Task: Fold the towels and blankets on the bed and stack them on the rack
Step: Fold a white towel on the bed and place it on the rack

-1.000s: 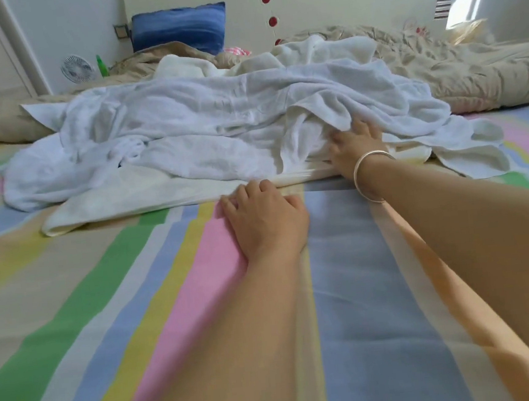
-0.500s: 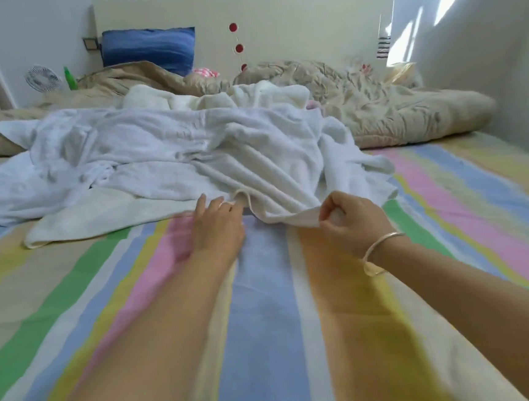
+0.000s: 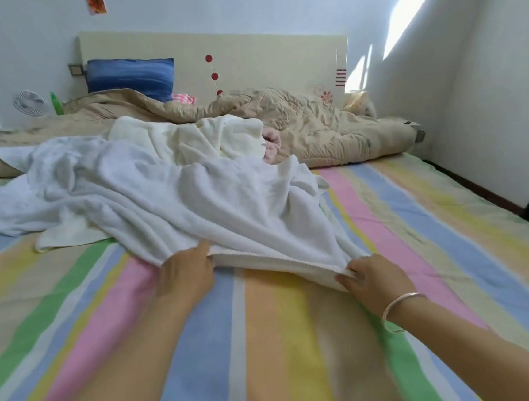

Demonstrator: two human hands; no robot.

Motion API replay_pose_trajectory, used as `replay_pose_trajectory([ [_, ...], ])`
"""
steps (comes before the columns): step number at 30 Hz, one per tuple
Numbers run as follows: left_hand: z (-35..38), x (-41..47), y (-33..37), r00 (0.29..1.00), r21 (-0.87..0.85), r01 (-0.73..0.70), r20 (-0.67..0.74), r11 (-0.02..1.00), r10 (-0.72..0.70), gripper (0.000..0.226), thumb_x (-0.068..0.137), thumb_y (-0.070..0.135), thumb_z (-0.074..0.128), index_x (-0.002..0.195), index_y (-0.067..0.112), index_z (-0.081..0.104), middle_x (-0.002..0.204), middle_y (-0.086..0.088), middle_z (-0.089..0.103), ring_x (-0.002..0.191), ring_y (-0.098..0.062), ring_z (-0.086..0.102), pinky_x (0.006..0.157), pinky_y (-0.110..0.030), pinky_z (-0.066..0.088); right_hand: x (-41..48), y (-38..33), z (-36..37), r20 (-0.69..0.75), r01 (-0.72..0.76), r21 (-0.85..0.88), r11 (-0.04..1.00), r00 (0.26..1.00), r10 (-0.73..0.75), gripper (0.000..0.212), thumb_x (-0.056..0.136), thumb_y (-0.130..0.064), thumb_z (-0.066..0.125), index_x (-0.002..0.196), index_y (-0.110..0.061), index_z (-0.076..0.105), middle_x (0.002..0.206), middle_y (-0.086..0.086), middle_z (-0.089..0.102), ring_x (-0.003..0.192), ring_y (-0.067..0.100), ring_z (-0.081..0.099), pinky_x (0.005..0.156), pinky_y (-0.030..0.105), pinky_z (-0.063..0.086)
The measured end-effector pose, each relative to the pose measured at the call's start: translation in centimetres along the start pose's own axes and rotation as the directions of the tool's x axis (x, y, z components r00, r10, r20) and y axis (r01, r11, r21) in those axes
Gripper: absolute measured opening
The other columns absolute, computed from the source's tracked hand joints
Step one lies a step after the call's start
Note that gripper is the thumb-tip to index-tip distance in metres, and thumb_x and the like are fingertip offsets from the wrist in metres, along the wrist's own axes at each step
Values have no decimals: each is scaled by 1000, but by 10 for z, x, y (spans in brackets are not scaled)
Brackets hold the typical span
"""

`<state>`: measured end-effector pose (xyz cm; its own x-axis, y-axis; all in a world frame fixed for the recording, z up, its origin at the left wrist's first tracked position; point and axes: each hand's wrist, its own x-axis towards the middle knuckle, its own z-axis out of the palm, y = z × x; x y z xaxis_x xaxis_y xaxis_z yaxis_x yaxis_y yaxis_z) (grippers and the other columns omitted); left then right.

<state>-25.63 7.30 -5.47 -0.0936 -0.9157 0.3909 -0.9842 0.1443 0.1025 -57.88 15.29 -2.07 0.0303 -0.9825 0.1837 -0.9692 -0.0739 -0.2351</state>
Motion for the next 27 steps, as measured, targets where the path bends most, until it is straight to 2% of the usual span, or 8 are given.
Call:
replay_pose_trajectory([
  [4, -29, -77, -7, 996, 43, 33, 80, 999, -36, 16, 93, 32, 43, 90, 20, 53, 89, -4, 69, 87, -32, 65, 61, -34, 37, -26, -7, -6, -2, 26, 95, 995, 1000, -26, 40, 95, -46, 51, 66, -23, 35, 61, -3, 44, 72, 26, 49, 54, 29, 30],
  [9, -67, -173, -31, 986, -31, 134, 107, 991, -130, 17, 87, 32, 49, 74, 21, 44, 69, -1, 62, 73, -28, 65, 56, -34, 39, -76, -28, -27, 150, 366, -178, 913, 927, -343, 33, 97, -55, 40, 85, -24, 45, 92, 5, 65, 91, 29, 60, 54, 36, 26],
  [12, -98, -228, -27, 986, -30, 138, 94, 990, -135, 19, 85, 28, 53, 71, 23, 42, 61, 0, 55, 69, -28, 64, 53, -32, 34, -127, -30, -41, 268, 455, -245, 856, 881, -391, 35, 95, -58, 38, 84, -25, 39, 96, 3, 64, 94, 28, 59, 52, 35, 23],
  [14, -115, -261, -17, 988, -29, 116, 107, 993, -112, 21, 85, 27, 53, 70, 23, 39, 57, 2, 47, 67, -28, 63, 52, -32, 31, -160, -30, -49, 308, 444, -282, 851, 881, -358, 38, 93, -64, 37, 84, -27, 39, 93, 3, 62, 95, 28, 59, 59, 35, 25],
  [17, -137, -306, -1, 994, -48, 84, 77, 995, -80, 21, 81, 28, 51, 68, 24, 35, 53, 6, 37, 53, -26, 52, 46, -30, 25, -202, -24, -62, 332, 349, -294, 890, 910, -247, 48, 86, -73, 40, 76, -26, 42, 73, -3, 47, 81, 26, 52, 54, 33, 27],
  [21, -156, -365, 20, 1000, -48, 9, 18, 999, -8, 15, 77, 34, 42, 68, 27, 32, 52, 8, 34, 45, -18, 39, 41, -26, 19, -241, -9, -75, 418, 229, -241, 943, 902, -112, 57, 72, -83, 47, 75, -26, 51, 79, -6, 57, 73, 17, 51, 56, 27, 34],
  [24, -171, -399, 31, 998, -36, -6, 61, 999, 8, 15, 77, 37, 38, 68, 25, 38, 55, 5, 46, 49, -18, 49, 41, -23, 19, -266, -6, -85, 538, 195, -173, 965, 840, -73, 53, 71, -80, 54, 78, -27, 53, 85, -8, 59, 78, 14, 55, 59, 23, 37],
  [27, -186, -404, 32, 990, -5, 52, 129, 999, -51, 34, 77, 43, 24, 77, 22, 51, 67, 4, 59, 63, -20, 57, 49, -28, 32, -286, -2, -96, 569, 104, 55, 993, 814, -117, 40, 75, -68, 64, 86, -31, 58, 87, -15, 60, 77, 4, 57, 61, 17, 40],
])
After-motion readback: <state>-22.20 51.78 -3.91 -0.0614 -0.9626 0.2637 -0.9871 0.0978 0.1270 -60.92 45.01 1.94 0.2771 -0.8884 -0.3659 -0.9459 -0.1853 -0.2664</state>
